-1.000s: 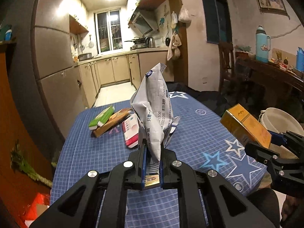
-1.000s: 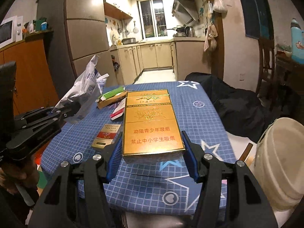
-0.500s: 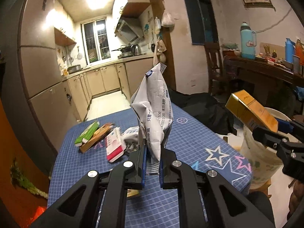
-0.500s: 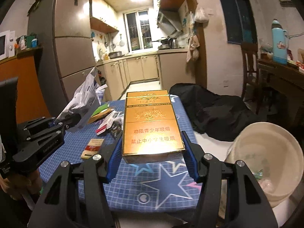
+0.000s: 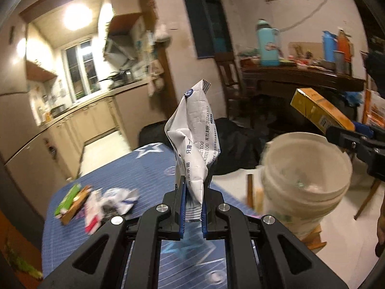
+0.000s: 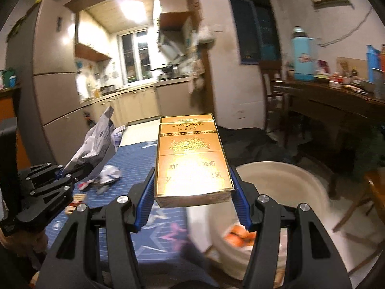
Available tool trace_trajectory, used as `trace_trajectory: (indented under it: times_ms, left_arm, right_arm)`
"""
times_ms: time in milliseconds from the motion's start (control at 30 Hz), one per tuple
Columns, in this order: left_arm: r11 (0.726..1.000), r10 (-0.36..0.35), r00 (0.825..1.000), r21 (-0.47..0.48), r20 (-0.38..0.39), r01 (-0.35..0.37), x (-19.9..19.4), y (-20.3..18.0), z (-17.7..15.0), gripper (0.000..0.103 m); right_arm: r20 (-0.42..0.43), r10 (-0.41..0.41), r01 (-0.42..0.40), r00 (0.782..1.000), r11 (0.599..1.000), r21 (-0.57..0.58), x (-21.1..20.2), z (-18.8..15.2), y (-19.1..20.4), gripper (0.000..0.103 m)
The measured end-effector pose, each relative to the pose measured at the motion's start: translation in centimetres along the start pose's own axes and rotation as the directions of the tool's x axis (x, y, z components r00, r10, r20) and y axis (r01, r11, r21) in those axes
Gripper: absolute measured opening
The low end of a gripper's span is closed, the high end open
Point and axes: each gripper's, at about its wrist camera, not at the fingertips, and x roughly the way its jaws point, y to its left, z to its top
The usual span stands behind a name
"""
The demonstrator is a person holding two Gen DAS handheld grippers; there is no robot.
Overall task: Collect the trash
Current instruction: 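Lift the wrapper and gold pack toward the white bucket, then open both tools to drop the wrapper and gold pack into the bucket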
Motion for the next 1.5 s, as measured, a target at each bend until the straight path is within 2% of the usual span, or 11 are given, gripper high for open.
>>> trace_trajectory:
  times_ms: [167,233,333,500,700,867,1500]
  left_arm:
    - [0.993,-0.112,0.994,0.04,0.004,0.112,2.1,-3.8,1.6,0.011]
    - [0.984,-0.169,0.986,0.063,0.006,0.168,3.2,-5.6,2.3,0.011]
    - [0.971,-0.217,0.976,0.098,-0.008,0.217,4.7,-8.2,2.9,0.011]
    - [0.94,-0.311,0.95,0.134,-0.042,0.314,6.6,-11.7,3.7,0.011]
    - [0.92,-0.357,0.932,0.146,-0.067,0.363,8.1,-14.2,3.6,0.011]
    - [0.914,-0.372,0.925,0.141,-0.079,0.38,8.5,-14.9,2.9,0.011]
    - [0.908,-0.39,0.917,0.13,-0.082,0.398,8.7,-15.3,2.7,0.011]
  right_arm:
    - [-0.001,-0.095,0.095,0.995,0.995,0.017,-0.7,-0.3,-4.2,0.055]
    - [-0.003,-0.127,0.127,0.992,0.991,0.031,-0.8,-0.4,-6.0,0.055]
    - [-0.005,-0.164,0.164,0.986,0.985,0.043,-1.1,-0.6,-8.0,0.055]
    - [-0.021,-0.193,0.194,0.981,0.979,0.058,-1.1,-1.5,-9.9,0.055]
    - [-0.057,-0.192,0.195,0.98,0.978,0.073,-0.2,-2.2,-11.4,0.055]
    - [-0.081,-0.192,0.199,0.978,0.977,0.078,0.3,-2.6,-12.2,0.055]
    - [-0.123,-0.202,0.208,0.972,0.978,0.031,1.1,-1.5,-12.2,0.055]
